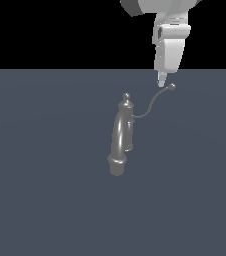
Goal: Turn on the faucet by rotating a designated handle.
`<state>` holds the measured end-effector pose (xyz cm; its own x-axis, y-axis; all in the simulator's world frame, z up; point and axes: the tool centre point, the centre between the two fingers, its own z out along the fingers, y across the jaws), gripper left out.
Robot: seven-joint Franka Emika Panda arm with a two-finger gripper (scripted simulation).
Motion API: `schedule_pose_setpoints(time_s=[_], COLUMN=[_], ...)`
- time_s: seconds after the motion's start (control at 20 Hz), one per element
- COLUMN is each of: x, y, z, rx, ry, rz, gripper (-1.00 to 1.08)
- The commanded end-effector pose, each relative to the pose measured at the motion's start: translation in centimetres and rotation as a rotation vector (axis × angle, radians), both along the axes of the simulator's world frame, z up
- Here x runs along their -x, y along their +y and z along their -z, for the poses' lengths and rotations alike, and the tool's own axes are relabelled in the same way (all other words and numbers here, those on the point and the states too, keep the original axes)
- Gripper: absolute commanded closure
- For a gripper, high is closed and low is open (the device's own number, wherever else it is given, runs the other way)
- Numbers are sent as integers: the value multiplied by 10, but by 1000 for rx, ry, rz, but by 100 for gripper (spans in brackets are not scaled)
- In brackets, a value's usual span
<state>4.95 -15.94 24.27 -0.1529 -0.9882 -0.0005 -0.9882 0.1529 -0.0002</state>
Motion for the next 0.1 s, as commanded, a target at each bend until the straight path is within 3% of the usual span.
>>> schedule_pose_setpoints(time_s=[0.0, 0.05], x=[-7, -7], y=[-3, -3], z=[0, 0], rx=[0, 0], ry=[0, 0], rz=[4, 4], gripper=[108, 108])
